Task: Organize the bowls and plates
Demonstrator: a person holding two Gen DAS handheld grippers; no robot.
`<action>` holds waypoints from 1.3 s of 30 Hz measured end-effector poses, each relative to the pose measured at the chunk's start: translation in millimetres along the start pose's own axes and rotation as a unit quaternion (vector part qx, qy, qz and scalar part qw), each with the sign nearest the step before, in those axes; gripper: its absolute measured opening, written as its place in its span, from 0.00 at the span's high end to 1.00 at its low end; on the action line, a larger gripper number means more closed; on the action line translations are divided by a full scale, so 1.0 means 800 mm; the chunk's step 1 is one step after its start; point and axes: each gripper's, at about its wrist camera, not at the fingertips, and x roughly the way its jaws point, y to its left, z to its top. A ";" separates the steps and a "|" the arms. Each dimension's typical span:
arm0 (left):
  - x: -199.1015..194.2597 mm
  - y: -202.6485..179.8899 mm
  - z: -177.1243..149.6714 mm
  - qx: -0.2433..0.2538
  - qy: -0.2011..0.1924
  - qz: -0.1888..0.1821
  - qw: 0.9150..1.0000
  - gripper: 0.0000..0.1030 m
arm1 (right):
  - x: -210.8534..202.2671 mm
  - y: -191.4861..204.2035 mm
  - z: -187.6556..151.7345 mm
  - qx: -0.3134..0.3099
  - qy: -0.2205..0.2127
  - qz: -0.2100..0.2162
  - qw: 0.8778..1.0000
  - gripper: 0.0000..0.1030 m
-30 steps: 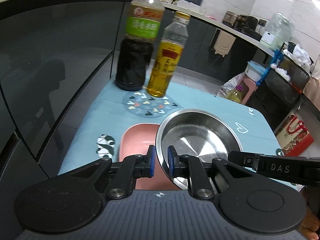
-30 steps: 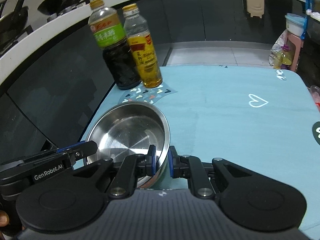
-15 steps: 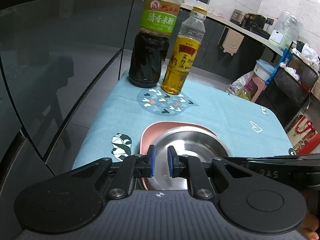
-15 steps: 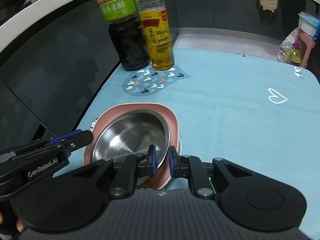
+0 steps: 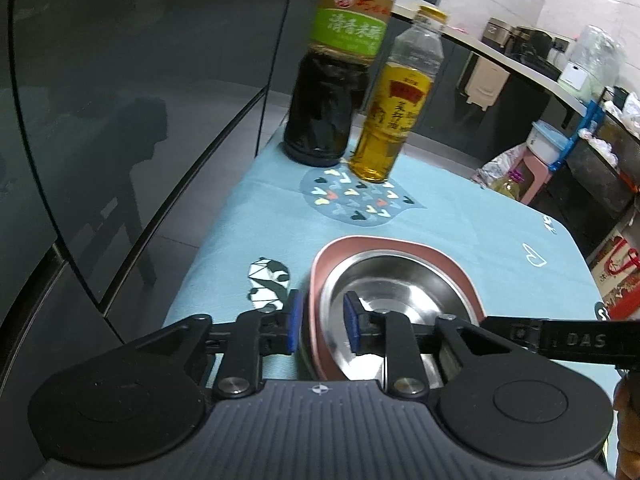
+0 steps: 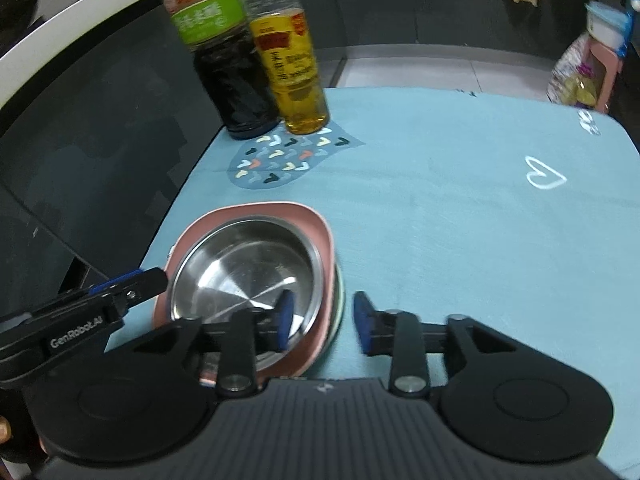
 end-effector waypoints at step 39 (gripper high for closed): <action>0.037 -0.011 -0.023 0.017 0.044 0.010 0.999 0.71 | 0.045 0.006 -0.002 -0.028 0.035 0.012 0.999 0.88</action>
